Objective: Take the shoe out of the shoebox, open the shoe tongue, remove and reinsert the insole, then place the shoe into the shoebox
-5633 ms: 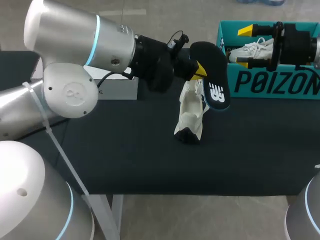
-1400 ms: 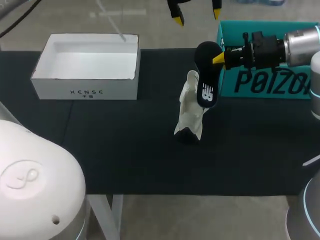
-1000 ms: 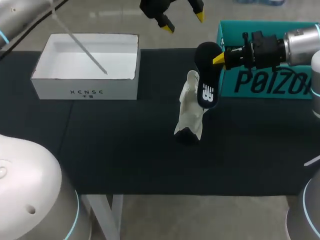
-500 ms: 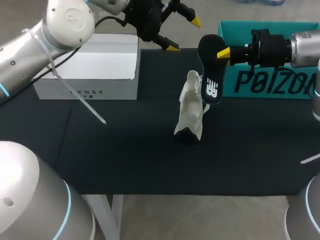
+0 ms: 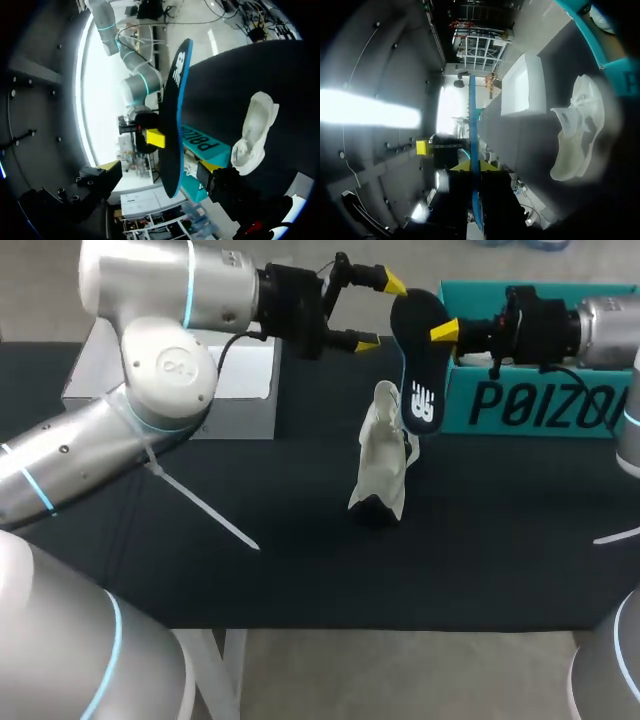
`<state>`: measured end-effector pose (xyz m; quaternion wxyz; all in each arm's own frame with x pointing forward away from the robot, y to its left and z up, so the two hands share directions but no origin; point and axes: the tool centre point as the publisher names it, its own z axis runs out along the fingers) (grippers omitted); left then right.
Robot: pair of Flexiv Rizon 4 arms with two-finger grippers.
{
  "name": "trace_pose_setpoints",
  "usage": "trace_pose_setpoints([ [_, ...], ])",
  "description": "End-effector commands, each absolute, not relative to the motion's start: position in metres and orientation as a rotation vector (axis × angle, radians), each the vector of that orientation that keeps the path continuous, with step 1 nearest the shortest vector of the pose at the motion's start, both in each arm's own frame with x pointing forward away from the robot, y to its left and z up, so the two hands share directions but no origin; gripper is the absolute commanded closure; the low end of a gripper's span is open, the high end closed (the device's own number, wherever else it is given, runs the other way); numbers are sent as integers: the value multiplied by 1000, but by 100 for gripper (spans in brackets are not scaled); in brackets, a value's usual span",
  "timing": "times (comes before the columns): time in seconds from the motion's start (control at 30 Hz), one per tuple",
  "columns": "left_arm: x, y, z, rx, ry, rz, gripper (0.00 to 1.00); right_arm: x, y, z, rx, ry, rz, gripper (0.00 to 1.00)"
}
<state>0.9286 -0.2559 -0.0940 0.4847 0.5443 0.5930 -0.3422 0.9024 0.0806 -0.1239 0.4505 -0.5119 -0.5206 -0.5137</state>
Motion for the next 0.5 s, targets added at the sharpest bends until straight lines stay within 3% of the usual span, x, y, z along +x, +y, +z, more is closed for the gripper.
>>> trace_pose_setpoints([
  [0.03,933,-270,-106,1063,953,-965,0,903,83,-120,-1263,-1296,-1267,100],
  [0.13,934,-276,-108,1063,945,-991,0,901,85,-121,-1263,-1293,-1260,100],
  [0.17,934,-278,-108,1068,945,-1006,7,900,85,-122,-1264,-1289,-1257,100],
  [0.2,933,-280,-109,1061,951,-1026,38,900,85,-124,-1268,-1284,-1254,100],
  [0.23,933,-281,-108,1058,955,-1042,55,899,85,-125,-1269,-1281,-1252,100],
  [0.27,932,-283,-108,1074,956,-1058,57,899,85,-126,-1272,-1278,-1249,100],
  [0.3,931,-283,-108,1079,956,-1068,65,898,85,-127,-1275,-1275,-1246,100],
  [0.33,930,-284,-108,1109,955,-1064,83,898,85,-128,-1279,-1272,-1243,100],
  [0.4,928,-284,-108,1124,965,-1084,100,897,85,-130,-1289,-1267,-1237,100],
  [0.5,926,-282,-110,1161,973,-1074,100,897,85,-133,-1295,-1260,-1235,100],
])
